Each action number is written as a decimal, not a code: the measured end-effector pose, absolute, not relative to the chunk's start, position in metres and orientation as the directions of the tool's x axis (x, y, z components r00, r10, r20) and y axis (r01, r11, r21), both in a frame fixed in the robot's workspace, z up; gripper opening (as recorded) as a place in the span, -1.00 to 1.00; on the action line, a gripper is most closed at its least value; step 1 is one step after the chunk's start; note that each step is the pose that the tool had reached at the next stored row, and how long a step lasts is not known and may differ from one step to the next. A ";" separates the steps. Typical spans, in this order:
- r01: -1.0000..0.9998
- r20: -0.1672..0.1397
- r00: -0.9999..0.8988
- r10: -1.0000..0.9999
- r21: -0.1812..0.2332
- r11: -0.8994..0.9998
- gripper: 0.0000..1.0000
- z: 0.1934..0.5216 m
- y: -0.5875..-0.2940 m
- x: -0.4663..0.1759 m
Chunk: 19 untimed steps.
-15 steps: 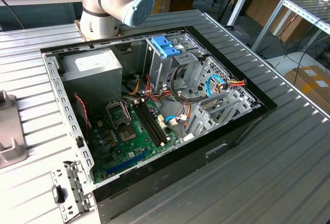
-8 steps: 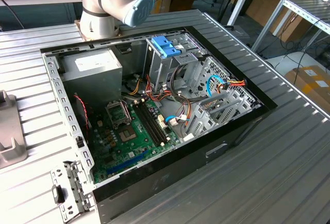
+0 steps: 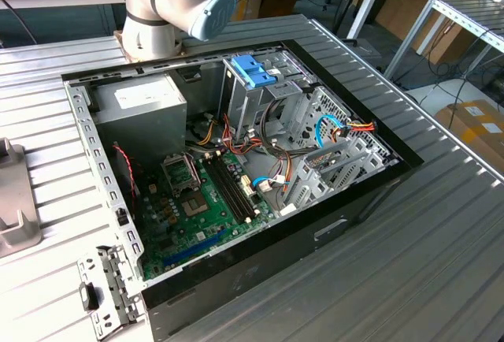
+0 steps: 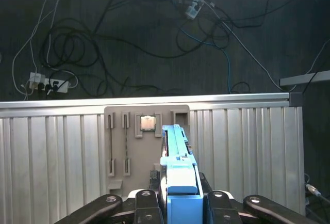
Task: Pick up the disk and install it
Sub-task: 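Pick up the disk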
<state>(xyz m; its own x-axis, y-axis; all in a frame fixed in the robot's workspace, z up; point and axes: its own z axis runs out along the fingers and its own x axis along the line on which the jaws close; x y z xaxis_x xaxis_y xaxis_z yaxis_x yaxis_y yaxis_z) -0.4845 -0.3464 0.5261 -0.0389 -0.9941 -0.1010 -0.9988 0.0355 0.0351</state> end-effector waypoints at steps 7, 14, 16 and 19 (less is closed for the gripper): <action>-0.999 -0.101 -0.039 -0.994 0.035 0.035 -0.25 0.526 -0.349 -0.481; -0.999 -0.101 -0.039 -0.994 0.035 0.036 -0.25 0.526 -0.351 -0.478; -0.999 -0.101 -0.039 -0.994 0.035 0.036 -0.25 0.526 -0.352 -0.477; -0.999 -0.101 -0.039 -0.994 0.035 0.036 -0.25 0.526 -0.352 -0.476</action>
<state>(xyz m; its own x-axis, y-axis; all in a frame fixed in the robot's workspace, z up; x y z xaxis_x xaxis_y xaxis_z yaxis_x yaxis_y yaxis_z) -0.4757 -0.3522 0.5260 -0.0389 -0.9941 -0.1010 -0.9988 0.0355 0.0351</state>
